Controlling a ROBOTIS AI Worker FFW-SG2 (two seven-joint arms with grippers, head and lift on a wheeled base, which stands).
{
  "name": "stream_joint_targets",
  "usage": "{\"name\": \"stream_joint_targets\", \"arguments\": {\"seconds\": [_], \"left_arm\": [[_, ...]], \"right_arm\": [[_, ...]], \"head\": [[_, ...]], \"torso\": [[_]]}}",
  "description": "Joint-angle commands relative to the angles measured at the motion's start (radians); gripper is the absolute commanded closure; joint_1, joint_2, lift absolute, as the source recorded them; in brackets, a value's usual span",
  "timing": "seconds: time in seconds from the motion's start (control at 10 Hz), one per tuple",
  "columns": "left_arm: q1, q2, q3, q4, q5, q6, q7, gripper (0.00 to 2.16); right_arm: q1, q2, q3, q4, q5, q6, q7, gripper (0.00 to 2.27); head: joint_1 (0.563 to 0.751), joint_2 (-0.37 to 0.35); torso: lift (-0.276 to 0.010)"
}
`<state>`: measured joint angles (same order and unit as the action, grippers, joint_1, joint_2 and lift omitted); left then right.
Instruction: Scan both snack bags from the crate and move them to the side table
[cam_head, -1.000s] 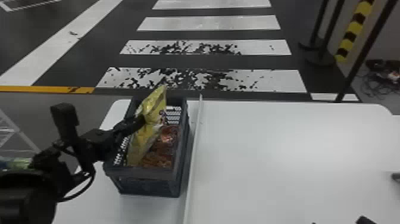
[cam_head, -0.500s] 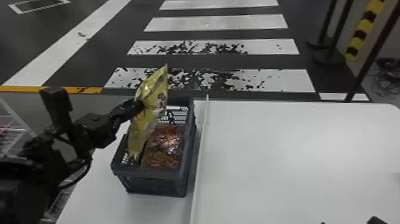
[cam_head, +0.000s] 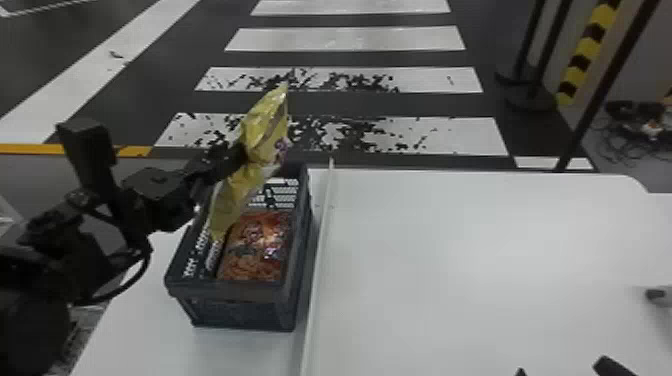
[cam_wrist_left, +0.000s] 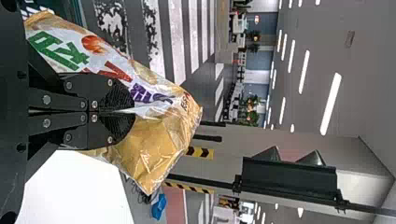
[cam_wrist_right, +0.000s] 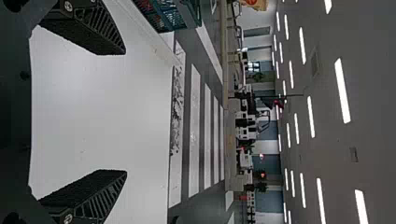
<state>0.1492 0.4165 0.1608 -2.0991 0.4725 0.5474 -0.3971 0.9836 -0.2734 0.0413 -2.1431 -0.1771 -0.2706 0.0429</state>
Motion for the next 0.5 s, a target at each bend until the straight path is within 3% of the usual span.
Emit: {"name": "stream_joint_targets", "arguments": {"seconds": [0.0,0.3,0.4], "left_arm": [[-0.028,-0.007,-0.049,-0.004,-0.015,0.01,-0.002,1.89],[-0.105,-0.047,-0.202,-0.013,-0.078,0.047,-0.008,1.89],[-0.131,-0.048,-0.256,-0.019,-0.095,0.059,-0.006,1.89]], "right_arm": [[0.001,0.0,0.0,-0.004,0.005,0.0,0.0,0.08],[0.0,0.002,0.003,-0.003,0.01,0.003,-0.012,0.08],[-0.002,0.003,0.0,0.003,0.01,0.003,-0.017,0.08]], "head": [[0.695,0.062],[0.695,-0.004],[0.695,-0.042]], "torso": [[-0.095],[-0.095],[-0.095]]}}
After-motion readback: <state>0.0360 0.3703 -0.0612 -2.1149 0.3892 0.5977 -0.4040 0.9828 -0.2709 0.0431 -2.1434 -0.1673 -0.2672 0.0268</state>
